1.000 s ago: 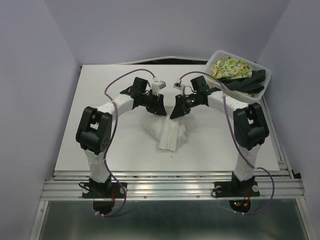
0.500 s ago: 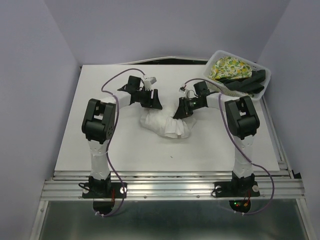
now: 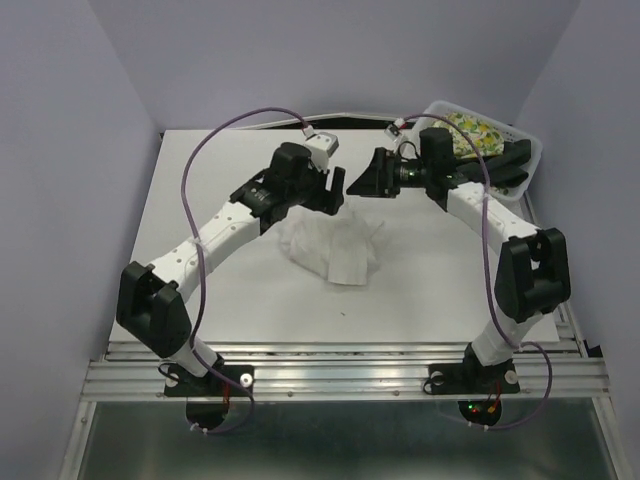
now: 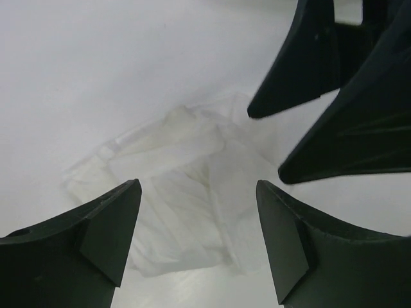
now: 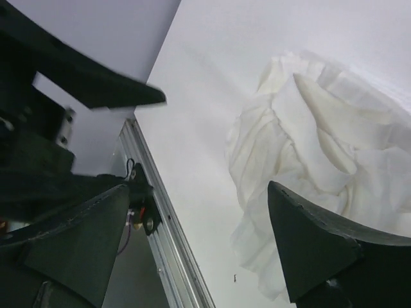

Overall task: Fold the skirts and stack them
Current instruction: Fold the skirt, then neatly place the folded skirt to the corner

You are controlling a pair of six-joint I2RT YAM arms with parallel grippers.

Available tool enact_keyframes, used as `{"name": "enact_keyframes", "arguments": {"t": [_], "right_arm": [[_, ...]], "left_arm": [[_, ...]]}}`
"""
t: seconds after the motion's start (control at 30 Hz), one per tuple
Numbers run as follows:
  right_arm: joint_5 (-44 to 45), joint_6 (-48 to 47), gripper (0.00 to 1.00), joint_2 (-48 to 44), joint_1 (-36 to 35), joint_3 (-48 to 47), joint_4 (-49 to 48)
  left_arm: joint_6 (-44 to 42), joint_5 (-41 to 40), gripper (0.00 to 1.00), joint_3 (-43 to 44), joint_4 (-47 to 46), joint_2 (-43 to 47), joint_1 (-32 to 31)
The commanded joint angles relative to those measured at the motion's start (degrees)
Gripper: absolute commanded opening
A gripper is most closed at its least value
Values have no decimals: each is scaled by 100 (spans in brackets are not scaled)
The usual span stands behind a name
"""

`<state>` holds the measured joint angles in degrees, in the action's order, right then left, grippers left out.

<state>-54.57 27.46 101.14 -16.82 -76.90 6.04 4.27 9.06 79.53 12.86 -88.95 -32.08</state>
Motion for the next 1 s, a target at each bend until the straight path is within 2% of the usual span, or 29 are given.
{"name": "enact_keyframes", "arguments": {"t": [0.0, 0.07, 0.23, 0.33, 0.47, 0.57, 0.7, 0.73, 0.97], "right_arm": [[666, 260, 94, -507, 407, 88, -113], [929, 120, 98, -587, 653, 61, 151], [1105, -241, 100, -754, 1022, 122, 564], [1123, -372, 100, -876, 1154, 280, 670], [1202, -601, 100, -947, 1268, 316, 836], [1264, -750, 100, -904, 1269, 273, 977], [1282, -883, 100, -825, 1322, 264, 1048], [1264, -900, 100, -798, 1322, 264, 1048], [1238, -1015, 100, -578, 1322, 264, 1048]], "left_arm": [[862, -1292, 84, -464, 568, -70, -466], [1128, -1625, 84, -648, 463, -158, -694], [1435, -1855, 84, -491, 401, -912, -1055], [1585, -1916, 84, -184, 628, -1703, -1090], [1463, -2110, 82, 649, 1023, -2923, -906], [1253, -2171, 81, 924, 1157, -3277, -546], [928, -2146, 80, 793, 1175, -3217, 174], [770, -1919, 80, 766, 1183, -3208, 349], [-795, -1838, 78, 722, 1201, -3190, 1817]]}}
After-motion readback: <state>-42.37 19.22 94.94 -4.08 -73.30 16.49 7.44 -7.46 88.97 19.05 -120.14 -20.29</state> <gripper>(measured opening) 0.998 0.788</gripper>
